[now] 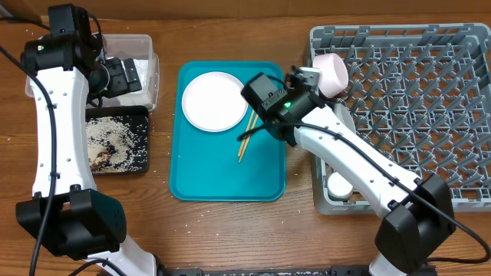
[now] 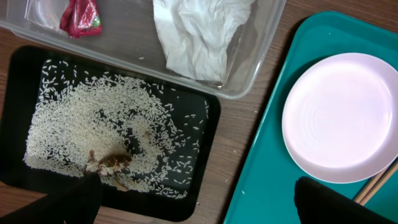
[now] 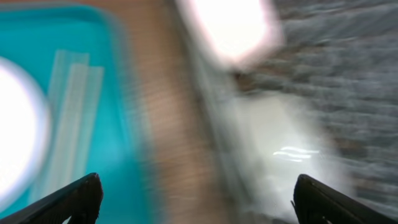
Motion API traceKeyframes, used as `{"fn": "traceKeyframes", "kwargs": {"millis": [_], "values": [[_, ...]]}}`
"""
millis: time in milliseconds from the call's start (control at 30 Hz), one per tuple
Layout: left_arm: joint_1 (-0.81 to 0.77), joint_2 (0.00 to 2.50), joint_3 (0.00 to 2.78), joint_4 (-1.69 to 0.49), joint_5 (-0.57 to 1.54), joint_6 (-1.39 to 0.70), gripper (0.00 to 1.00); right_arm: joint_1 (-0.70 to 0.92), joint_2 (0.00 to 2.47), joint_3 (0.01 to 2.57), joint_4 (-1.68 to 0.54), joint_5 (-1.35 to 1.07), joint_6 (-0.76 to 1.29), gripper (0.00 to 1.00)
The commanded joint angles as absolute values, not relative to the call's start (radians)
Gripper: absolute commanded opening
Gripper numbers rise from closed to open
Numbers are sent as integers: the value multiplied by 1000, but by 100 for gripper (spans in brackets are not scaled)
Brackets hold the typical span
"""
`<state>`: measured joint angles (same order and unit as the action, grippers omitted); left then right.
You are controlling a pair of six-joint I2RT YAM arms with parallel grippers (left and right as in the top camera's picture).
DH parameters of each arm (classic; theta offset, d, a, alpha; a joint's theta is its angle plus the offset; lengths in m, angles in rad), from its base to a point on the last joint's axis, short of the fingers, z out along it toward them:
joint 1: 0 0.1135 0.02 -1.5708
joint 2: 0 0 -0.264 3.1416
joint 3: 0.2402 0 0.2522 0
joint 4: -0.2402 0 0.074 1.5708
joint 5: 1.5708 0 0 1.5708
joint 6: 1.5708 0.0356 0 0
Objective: Sort waste into correct bins and load items into the dishwasher
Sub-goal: 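Reach the right gripper to the white plate and grasp its edge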
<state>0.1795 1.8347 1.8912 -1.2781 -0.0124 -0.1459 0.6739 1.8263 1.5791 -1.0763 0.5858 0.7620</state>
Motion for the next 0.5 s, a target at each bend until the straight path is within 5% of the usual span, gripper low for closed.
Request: {"fn": "traceKeyframes", "kwargs": {"millis": [0, 133, 467], "values": [[186, 1832, 1892, -1278, -18, -123, 100, 665, 1811, 1537, -896, 235, 674, 96], [186, 1832, 1892, -1278, -18, -123, 100, 667, 1843, 1496, -679, 158, 654, 84], [186, 1832, 1892, -1278, -18, -123, 100, 667, 2026, 1496, -551, 64, 659, 74]]}}
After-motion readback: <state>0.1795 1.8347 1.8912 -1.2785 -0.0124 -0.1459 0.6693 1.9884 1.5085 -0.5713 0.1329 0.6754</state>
